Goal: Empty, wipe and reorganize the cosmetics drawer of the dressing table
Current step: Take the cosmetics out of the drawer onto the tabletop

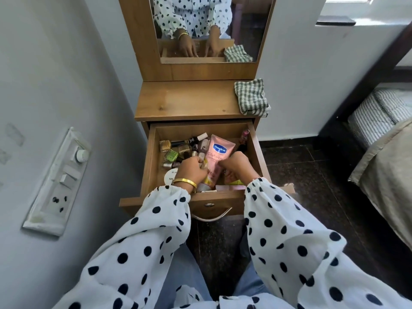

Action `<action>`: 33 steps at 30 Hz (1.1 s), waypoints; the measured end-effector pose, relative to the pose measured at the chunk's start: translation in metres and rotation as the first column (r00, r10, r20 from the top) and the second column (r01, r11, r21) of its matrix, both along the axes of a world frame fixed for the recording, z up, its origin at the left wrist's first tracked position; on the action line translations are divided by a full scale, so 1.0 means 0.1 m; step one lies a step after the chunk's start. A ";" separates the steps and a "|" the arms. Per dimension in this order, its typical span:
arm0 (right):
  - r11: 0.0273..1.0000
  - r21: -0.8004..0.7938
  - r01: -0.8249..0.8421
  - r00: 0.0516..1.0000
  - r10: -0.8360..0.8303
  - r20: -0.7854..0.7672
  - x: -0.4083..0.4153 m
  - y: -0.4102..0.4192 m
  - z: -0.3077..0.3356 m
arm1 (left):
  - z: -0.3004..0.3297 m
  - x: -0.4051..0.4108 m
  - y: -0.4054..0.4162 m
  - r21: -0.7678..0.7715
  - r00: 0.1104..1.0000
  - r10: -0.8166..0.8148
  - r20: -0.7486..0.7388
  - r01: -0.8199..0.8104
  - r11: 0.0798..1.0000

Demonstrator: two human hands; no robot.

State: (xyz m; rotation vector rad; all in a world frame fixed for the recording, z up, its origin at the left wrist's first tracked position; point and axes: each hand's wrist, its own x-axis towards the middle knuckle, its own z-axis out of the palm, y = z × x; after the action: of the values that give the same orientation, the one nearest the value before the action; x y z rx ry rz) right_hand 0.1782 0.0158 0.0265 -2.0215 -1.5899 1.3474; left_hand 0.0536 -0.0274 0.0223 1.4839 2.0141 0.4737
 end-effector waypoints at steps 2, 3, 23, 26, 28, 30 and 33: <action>1.000 0.023 0.001 1.000 -0.001 0.006 0.00 0.00 -0.09 | -0.04 0.00 -0.01 -0.009 0.999 -0.034 0.000 0.034 0.999; 0.999 0.039 -0.008 1.000 0.008 -0.010 0.00 0.00 -0.12 | -0.05 -0.01 -0.01 -0.012 0.999 -0.038 0.018 0.039 0.999; 0.937 0.333 -0.102 0.989 0.059 0.138 -0.02 0.01 -0.20 | -0.01 -0.19 0.03 0.046 0.726 0.325 0.606 -0.440 0.897; 0.931 0.305 -0.202 0.945 0.103 0.311 -0.05 0.02 -0.20 | -0.03 -0.21 0.05 0.000 0.683 0.362 0.635 -0.469 0.883; 0.942 0.263 -0.210 0.934 0.114 0.339 -0.08 0.04 -0.17 | -0.03 -0.21 0.05 -0.025 0.673 0.376 0.637 -0.470 0.882; 0.949 0.238 -0.207 0.924 0.110 0.366 -0.10 0.06 -0.14 | -0.05 -0.21 0.05 -0.041 0.690 0.378 0.618 -0.451 0.891; 0.954 0.220 -0.203 0.919 0.108 0.380 -0.13 0.07 -0.12 | -0.06 -0.21 0.06 -0.081 0.700 0.381 0.604 -0.421 0.903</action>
State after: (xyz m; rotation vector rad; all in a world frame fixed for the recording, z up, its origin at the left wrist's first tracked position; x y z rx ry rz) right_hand 0.1648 0.0231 0.0145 -2.1038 -2.0032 0.7819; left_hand 0.0330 -0.0216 0.0160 0.7426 1.7715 1.0606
